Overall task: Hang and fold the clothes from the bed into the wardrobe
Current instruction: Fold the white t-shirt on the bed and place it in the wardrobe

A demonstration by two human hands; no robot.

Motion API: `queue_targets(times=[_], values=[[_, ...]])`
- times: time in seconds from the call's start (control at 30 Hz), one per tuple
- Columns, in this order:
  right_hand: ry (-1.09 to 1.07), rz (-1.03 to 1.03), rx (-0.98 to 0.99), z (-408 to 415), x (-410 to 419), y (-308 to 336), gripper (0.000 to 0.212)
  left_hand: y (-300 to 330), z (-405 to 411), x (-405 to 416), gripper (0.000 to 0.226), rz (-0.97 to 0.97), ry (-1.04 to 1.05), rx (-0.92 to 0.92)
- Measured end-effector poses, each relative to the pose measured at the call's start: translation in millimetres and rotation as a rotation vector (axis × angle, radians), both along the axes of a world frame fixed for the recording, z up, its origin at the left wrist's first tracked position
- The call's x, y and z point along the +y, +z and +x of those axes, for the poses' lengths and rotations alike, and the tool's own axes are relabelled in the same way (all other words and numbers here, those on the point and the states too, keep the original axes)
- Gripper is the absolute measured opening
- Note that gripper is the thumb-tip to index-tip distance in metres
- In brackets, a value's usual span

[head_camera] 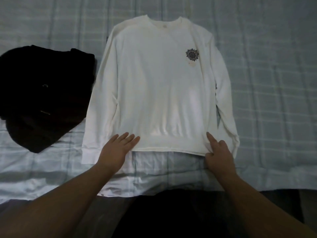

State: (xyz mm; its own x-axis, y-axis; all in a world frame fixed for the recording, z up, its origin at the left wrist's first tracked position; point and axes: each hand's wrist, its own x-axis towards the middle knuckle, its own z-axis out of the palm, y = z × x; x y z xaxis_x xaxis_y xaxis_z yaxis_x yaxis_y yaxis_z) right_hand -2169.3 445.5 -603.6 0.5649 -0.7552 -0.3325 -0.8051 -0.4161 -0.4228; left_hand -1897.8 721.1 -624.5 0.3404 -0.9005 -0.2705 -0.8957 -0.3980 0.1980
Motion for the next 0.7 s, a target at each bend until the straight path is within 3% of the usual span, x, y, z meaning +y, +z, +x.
queue_targets(times=[0.23,0.33,0.47,0.6,0.7], values=[[0.122,0.080,0.385,-15.7,-6.7,-3.9,0.085,2.4,-13.3,0.0,0.070,0.223,0.084,0.059],[-0.052,0.128,0.169,-12.2,-14.8,3.4,0.069,14.5,-21.4,-11.2,0.066,0.149,0.144,0.072],[-0.302,0.043,-0.101,-6.5,-38.8,12.9,0.043,25.7,-37.8,-56.5,0.073,0.023,0.131,0.107],[-0.337,-0.110,-0.121,1.1,-70.2,17.3,0.043,38.7,-56.3,-128.7,0.072,-0.122,0.117,0.163],[-0.253,-0.221,0.112,-5.0,-98.5,8.1,0.052,36.6,-73.9,-184.1,0.069,-0.184,0.137,0.215]])
